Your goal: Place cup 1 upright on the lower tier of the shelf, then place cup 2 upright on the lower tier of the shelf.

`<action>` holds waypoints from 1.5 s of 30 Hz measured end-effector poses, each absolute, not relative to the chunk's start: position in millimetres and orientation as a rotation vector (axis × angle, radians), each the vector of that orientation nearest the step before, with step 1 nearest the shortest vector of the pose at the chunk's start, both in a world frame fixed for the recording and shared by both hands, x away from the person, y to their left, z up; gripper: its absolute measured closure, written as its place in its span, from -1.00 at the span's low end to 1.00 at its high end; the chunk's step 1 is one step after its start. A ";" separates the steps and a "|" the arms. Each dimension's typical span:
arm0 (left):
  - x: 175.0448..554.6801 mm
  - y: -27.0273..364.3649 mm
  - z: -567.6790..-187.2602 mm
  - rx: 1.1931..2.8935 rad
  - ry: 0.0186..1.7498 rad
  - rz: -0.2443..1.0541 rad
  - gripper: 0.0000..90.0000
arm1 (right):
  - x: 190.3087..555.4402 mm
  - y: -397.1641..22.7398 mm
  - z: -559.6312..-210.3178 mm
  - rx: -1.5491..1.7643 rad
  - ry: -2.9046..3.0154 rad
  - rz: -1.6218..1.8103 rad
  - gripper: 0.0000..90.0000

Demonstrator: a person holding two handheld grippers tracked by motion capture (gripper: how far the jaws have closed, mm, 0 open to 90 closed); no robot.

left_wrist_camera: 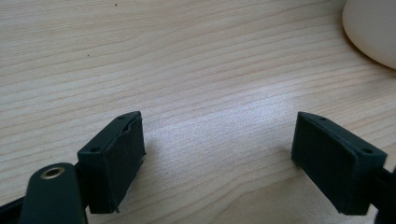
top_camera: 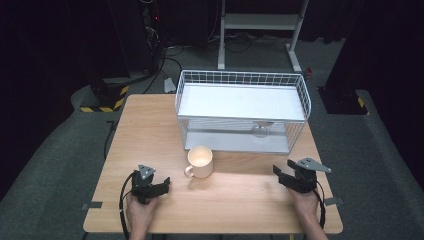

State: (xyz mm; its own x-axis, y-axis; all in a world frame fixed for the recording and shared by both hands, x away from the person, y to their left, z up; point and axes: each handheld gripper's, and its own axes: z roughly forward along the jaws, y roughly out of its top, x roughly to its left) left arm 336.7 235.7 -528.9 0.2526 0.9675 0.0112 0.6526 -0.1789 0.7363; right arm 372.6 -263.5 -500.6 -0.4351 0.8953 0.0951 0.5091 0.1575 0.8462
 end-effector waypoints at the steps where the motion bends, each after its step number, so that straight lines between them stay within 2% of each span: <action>1: 336.7 235.6 -528.9 1.912 1.471 0.659 -0.62 | 371.6 -264.0 -501.5 1.324 2.011 1.196 -0.26; 29: 336.6 235.6 -528.8 1.905 1.479 0.655 -0.62 | 354.9 -265.0 -521.0 1.292 2.123 0.987 -0.27; 36: 338.2 230.6 -529.1 1.879 1.524 0.662 -0.69 | 359.6 -261.1 -522.8 1.274 2.195 0.914 -0.36; 38: 338.3 229.8 -529.0 1.878 1.533 0.666 -0.69 | 361.3 -262.9 -523.4 1.313 2.197 0.920 -0.45; 41: 337.9 230.8 -528.6 1.891 1.520 0.660 -0.69 | 360.7 -262.4 -523.3 1.310 2.202 0.920 -0.46; 45: 335.9 231.1 -526.8 1.893 1.483 0.605 -0.70 | 361.6 -263.1 -523.4 1.314 2.204 0.921 -0.49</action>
